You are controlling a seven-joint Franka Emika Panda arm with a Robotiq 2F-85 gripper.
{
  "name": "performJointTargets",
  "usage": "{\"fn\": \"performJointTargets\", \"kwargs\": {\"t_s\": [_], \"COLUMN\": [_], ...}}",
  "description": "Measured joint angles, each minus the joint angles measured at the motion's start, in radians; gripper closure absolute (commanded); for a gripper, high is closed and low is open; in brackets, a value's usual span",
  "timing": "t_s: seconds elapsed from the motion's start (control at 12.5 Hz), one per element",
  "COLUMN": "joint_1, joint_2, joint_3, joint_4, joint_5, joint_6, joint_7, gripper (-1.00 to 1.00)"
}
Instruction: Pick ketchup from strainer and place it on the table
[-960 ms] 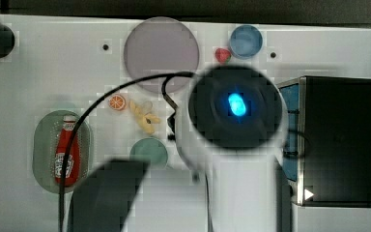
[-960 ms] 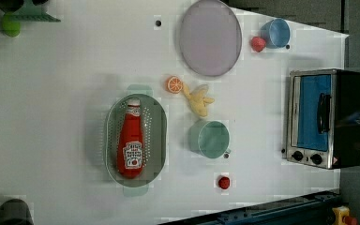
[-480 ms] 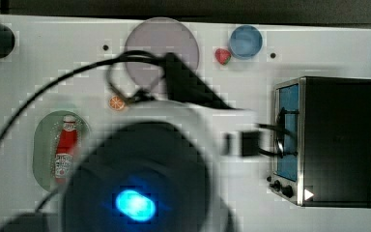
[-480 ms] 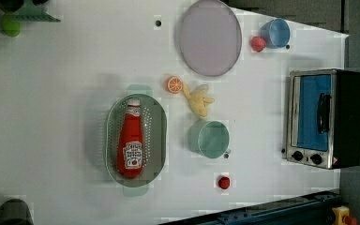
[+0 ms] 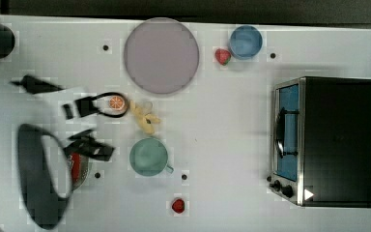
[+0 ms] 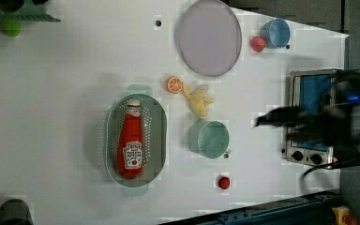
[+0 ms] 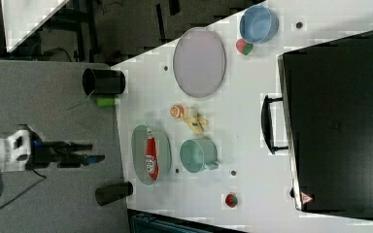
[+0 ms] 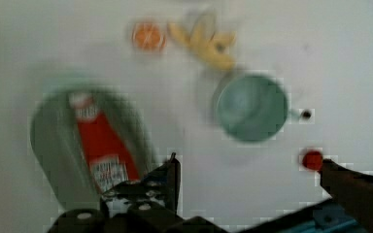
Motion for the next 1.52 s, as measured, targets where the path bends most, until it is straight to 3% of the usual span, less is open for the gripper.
{"fn": "performJointTargets", "kwargs": {"t_s": [0.32,0.64,1.12,1.52], "joint_1": [0.021,0.045,0.055,0.061], "joint_2": [0.053,0.089,0.224,0.447], "joint_3": [0.158,0.252,0.268,0.251], "joint_4": [-0.056,-0.127,-0.379,-0.424], "joint_5": [0.002,0.000,-0.103,-0.176], "joint_6": [0.078,0.339,0.743,0.906], "joint_7": [0.000,0.000,0.016,0.062], "gripper": [-1.00,-1.00,-1.00,-1.00]}}
